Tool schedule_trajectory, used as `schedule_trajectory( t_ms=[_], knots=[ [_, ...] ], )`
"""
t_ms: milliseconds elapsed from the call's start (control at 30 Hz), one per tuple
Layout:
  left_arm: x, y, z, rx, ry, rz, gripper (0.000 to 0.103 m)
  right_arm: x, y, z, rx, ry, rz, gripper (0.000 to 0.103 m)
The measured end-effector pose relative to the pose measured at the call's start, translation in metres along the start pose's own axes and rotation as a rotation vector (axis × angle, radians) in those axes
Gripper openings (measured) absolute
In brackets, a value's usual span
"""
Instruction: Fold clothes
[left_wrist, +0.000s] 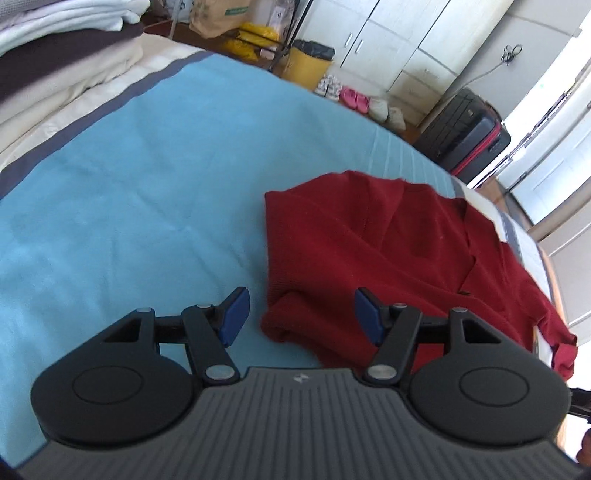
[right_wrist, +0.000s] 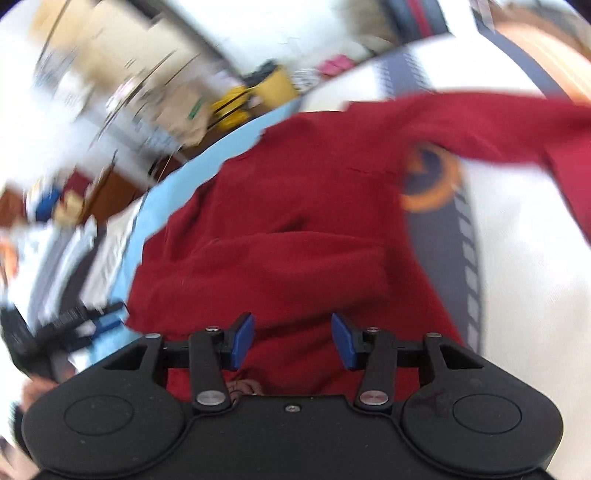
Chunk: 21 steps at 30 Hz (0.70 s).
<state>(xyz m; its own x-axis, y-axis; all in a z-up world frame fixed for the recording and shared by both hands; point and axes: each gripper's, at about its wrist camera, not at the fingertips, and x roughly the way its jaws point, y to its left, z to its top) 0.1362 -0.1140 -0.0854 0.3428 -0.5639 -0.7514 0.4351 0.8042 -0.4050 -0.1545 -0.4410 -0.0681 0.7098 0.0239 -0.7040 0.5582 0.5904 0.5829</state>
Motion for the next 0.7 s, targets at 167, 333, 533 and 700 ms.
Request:
schedule_trajectory(
  t_ms=[167,333,533,700],
  knots=[
    [0.020,-0.003,0.000,0.006,0.053,0.008,0.062,0.002,-0.023,0.005,0.091,-0.007,-0.008,0.058],
    [0.017,-0.018,-0.009,0.131,0.033,0.088,0.037,0.021,-0.006,0.007,-0.103,-0.110,-0.029,0.011],
    [0.013,-0.014,-0.005,0.115,0.014,0.092,0.037,0.016,0.045,0.007,-0.494,-0.278,-0.126,0.006],
    [-0.010,-0.023,0.004,0.134,-0.111,0.021,0.040,-0.028,0.095,0.042,-0.751,-0.436,-0.062,0.006]
  ],
)
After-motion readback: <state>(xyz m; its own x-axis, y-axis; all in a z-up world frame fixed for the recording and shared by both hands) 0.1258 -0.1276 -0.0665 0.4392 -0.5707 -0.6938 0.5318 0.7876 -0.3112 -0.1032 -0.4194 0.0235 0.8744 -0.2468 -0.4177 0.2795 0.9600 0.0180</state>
